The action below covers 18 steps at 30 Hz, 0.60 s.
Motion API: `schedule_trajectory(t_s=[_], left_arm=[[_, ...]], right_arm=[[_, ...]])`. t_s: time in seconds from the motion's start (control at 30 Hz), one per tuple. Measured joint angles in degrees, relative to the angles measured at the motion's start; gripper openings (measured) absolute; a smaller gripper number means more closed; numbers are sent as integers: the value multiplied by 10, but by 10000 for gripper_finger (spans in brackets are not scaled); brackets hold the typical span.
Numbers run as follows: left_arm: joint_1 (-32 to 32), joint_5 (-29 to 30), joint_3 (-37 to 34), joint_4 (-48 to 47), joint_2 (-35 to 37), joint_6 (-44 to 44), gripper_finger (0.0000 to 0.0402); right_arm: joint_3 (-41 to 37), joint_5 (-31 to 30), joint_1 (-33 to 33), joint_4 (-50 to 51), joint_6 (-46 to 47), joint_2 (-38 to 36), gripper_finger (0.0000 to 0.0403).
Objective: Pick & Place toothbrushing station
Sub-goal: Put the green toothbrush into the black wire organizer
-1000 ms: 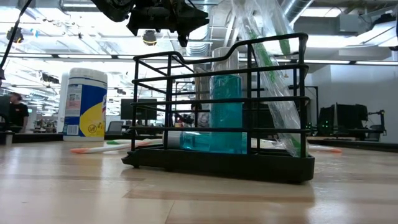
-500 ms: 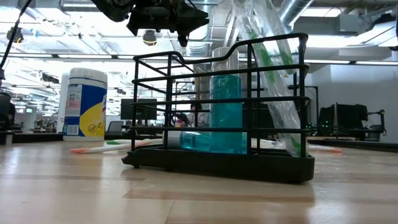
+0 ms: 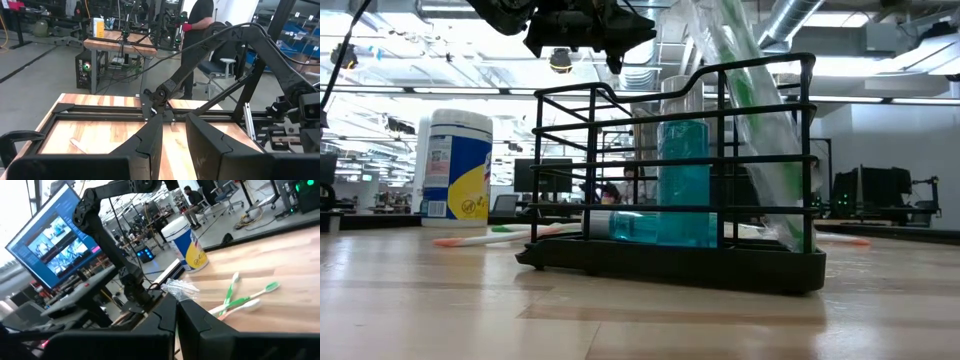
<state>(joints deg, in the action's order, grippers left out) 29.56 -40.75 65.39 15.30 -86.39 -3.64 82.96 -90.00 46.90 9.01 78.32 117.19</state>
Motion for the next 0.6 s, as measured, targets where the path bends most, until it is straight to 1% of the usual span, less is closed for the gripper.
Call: schedule_trajectory(t_s=[0.1,0.27,0.4,0.6], left_arm=[[0,0,0,0,0,2,81],[0,0,0,0,0,2,81],[0,0,0,0,0,4,81],[-3,0,0,0,0,3,81]], right_arm=[[1,-1,0,-14,8,20,0],[1,-11,0,-24,75,55,0],[2,-16,-1,-21,115,66,0],[2,-11,-1,-20,103,65,0]])
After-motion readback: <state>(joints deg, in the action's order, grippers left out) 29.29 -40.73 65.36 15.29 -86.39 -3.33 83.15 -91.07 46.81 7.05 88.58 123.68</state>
